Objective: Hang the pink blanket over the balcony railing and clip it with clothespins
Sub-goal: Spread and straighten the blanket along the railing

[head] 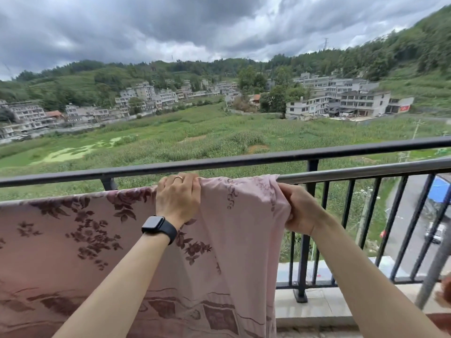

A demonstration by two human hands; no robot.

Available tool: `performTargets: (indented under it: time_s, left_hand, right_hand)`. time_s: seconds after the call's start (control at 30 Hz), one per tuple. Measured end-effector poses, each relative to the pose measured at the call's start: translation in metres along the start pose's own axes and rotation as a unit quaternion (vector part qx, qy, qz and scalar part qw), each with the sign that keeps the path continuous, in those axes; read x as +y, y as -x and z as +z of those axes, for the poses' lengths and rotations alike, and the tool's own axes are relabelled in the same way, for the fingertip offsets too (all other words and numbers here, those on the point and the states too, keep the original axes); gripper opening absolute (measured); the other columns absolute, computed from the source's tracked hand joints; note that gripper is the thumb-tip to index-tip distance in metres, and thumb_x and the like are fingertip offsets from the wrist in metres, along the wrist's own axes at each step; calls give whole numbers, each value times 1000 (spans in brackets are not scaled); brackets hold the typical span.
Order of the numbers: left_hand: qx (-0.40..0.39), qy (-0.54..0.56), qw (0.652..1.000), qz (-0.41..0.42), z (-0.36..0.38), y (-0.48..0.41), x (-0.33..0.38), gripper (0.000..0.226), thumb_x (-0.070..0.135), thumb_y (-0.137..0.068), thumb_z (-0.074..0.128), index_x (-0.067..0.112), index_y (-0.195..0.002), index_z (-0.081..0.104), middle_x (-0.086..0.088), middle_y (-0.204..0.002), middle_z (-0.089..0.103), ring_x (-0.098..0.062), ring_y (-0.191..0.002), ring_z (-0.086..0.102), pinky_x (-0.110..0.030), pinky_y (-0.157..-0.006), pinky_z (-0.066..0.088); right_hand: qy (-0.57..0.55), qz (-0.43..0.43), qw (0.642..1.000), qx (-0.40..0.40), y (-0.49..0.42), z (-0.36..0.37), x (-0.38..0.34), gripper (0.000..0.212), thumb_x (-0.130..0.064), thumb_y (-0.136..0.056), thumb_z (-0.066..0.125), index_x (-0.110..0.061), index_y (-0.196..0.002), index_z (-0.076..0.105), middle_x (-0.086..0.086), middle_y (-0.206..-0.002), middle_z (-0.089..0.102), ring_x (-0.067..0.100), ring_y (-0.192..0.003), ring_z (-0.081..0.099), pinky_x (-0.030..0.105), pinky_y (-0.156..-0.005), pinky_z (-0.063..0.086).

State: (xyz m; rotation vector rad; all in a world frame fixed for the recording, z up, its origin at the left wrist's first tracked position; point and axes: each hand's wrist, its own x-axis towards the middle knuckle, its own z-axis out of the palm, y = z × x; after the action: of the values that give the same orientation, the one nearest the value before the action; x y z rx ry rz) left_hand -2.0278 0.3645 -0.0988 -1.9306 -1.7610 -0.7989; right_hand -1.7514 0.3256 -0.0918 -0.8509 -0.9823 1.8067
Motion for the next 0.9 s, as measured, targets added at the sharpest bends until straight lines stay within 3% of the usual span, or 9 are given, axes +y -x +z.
performTargets:
  time_s: [0.07,0.1,0.2,0.3,0.43,0.57,0.67,0.8,0.9]
  left_hand:
    - [-4,22,999,43,0,-1,33,48,46,-98,23,25,-124,58,-7,-109,71,-28,-109,60,-46,-108,32]
    - [-10,27,997,65,2,0,46,49,50,-99,22,28,-126,56,-7,-110,71,-27,-110,59,-47,-109,31]
    - [-37,20,996,80,10,4,52,51,57,-100,15,32,-124,53,-3,-104,71,-26,-105,61,-44,-102,37]
    - [-9,14,995,99,16,7,20,50,57,-102,20,25,-113,57,0,-88,70,-27,-86,65,-41,-83,47]
    - [56,18,992,113,9,-4,-7,32,41,-100,38,18,-97,59,0,-69,65,-27,-63,63,-38,-67,53]
    - [71,21,994,85,-4,-4,-30,40,43,-103,35,14,-98,63,-4,-62,62,-28,-53,61,-35,-50,51]
    - [68,36,996,38,-11,-1,-59,40,41,-100,36,12,-105,63,-8,-65,63,-32,-55,63,-37,-48,50]
    - [74,23,996,54,-11,3,-73,32,36,-101,40,15,-109,62,-8,-73,68,-33,-63,67,-40,-51,52]
    - [80,25,996,36,-11,2,-69,39,36,-104,33,9,-102,61,-11,-75,67,-35,-71,65,-41,-63,50]
  right_hand:
    - [3,-9,1000,-20,-1,2,-2,41,-31,-102,46,-1,-122,66,10,-99,72,20,-80,66,31,-74,52]
    - [9,-10,1000,-25,0,4,-4,40,-27,-101,47,0,-126,63,12,-104,70,21,-85,65,33,-81,51]
    - [110,-66,991,47,4,10,-14,30,-23,-97,59,-1,-116,69,15,-101,70,17,-73,64,31,-66,54]
    - [235,-187,938,175,11,10,-28,25,-27,-87,75,-3,-94,77,13,-77,70,9,-52,59,18,-42,42]
    - [138,-218,943,212,11,20,-33,13,-20,-89,73,-8,-85,77,3,-70,73,11,-60,66,19,-53,51]
    - [117,-225,930,265,7,14,-31,16,-24,-89,73,-15,-78,78,0,-74,74,13,-70,66,29,-69,55]
    - [103,-262,924,259,9,9,-40,18,-22,-91,70,-14,-76,76,-2,-69,68,12,-67,58,26,-68,48]
    - [68,-305,906,285,9,2,-32,15,-27,-92,68,-17,-83,73,-2,-76,68,15,-77,61,31,-76,52]
    - [36,-207,943,257,4,-3,3,23,-35,-93,66,-14,-89,74,-1,-72,71,19,-72,67,33,-68,53]
